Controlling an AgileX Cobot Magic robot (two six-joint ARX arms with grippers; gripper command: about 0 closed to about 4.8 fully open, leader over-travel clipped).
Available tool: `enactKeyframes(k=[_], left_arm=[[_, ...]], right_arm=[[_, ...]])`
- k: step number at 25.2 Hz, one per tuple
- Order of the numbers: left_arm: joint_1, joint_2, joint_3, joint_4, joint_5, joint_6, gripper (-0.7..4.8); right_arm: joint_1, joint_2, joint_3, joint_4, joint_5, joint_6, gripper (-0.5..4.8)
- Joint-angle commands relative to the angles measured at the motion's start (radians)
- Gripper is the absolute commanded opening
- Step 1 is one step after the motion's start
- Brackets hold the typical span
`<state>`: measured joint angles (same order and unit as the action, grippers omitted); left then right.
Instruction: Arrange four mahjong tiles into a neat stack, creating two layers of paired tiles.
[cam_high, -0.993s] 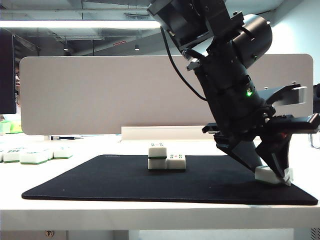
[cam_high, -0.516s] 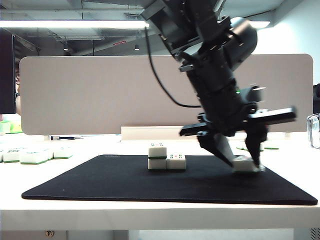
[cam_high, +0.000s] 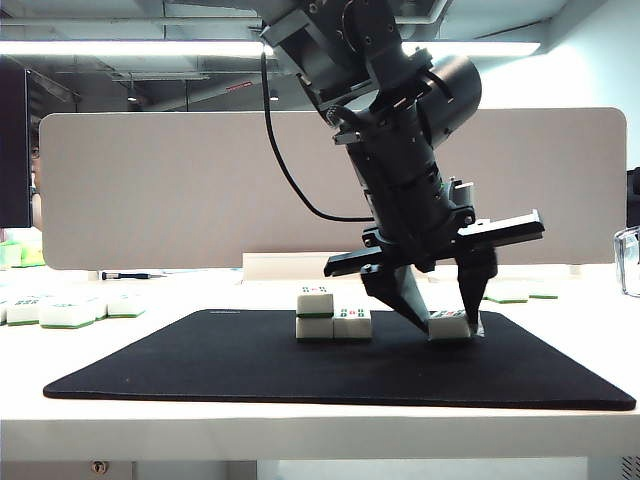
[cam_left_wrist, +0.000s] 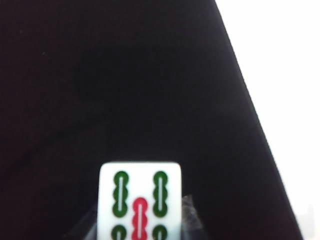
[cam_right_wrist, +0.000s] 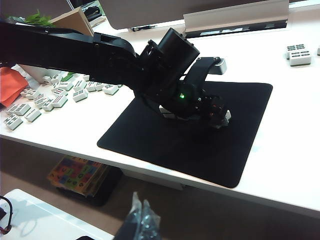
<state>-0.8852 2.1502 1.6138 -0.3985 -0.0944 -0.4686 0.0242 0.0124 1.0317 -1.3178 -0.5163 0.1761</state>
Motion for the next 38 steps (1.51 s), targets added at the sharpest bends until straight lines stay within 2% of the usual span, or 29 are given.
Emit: enactKeyframes(k=[1,5,12,17,20,25,28,38], left_arm=[[0.001,-0.008,0.003,-0.011,-0.006,-0.003,2.85],[0.001,-0.030,0.004,-0.004,0.006,0.032,2.88],[0.001,-0.137,0.003,-0.026,0.017,0.331,2.87],[0.008,-0.170,0.003,-0.054,0.108,0.731,2.87],[0.019,-0.161,0.002,-0.103,0.135,0.881,2.85],[0.033,-0.142,0.001,-0.110,-0.014,0.863,2.77],[0.051,-0.128,0.001,-0.113,-0.018,0.819,2.77],[0.058,-0.079,0.001,-0.116,-0.018,0.820,2.77]], right_arm=[[0.000,-0.013,0.003,0.012,0.002,-0.002,-0.01],[0.000,-0.013,0.003,0.012,0.002,-0.002,-0.01],[0.000,-0.013,0.003,0.012,0.002,-0.002,-0.01],[0.000,-0.013,0.003,0.012,0.002,-0.001,-0.01],[0.000,-0.013,0.003,0.012,0.002,-0.001,-0.01],[0.000,-0.013,0.003,0.012,0.002,-0.001,-0.01],[-0.001,-0.013,0.003,0.012,0.002,-0.001,-0.01],[-0.001,-0.013,0.003,0.013,0.002,-0.002,-0.01]])
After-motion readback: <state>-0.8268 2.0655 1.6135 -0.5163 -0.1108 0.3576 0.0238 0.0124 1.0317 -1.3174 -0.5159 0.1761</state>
